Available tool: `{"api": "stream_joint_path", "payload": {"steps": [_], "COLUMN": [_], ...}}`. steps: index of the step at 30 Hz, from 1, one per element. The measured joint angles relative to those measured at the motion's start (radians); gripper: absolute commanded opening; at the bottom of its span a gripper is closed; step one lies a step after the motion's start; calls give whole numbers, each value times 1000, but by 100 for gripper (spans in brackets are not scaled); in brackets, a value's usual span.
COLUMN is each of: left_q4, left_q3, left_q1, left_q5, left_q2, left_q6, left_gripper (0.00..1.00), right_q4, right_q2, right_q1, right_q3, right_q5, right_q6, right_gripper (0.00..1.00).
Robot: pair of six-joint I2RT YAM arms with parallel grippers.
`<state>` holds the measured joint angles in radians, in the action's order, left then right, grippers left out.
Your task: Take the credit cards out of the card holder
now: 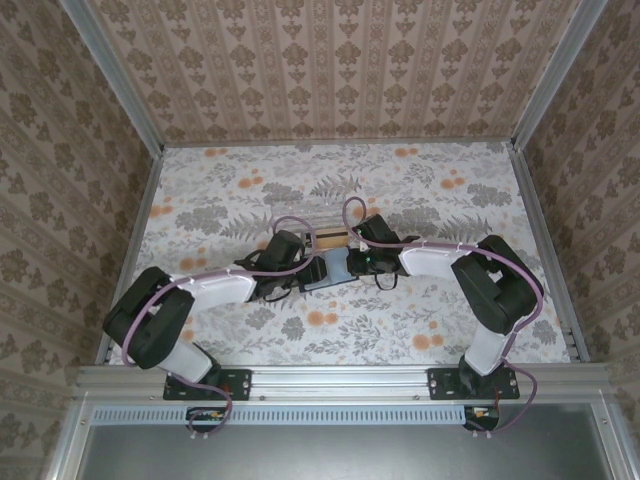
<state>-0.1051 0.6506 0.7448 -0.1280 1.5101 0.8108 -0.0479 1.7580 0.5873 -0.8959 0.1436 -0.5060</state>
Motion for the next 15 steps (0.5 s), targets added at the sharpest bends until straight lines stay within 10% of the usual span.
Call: {"api": "stream_joint_path", "payload": {"steps": [15], "left_q4": [-3], "left_q3": [-11], "left_q1": [0], "left_q5": [9], "left_q2": [-8], "left_q6": [5], "left_gripper": [55], "right_q4": [0], "right_q2": [0], "right_q1": [0], "right_q3": [0], "right_q5": [0], "right_q6": [-4], "right_gripper": [14]}}
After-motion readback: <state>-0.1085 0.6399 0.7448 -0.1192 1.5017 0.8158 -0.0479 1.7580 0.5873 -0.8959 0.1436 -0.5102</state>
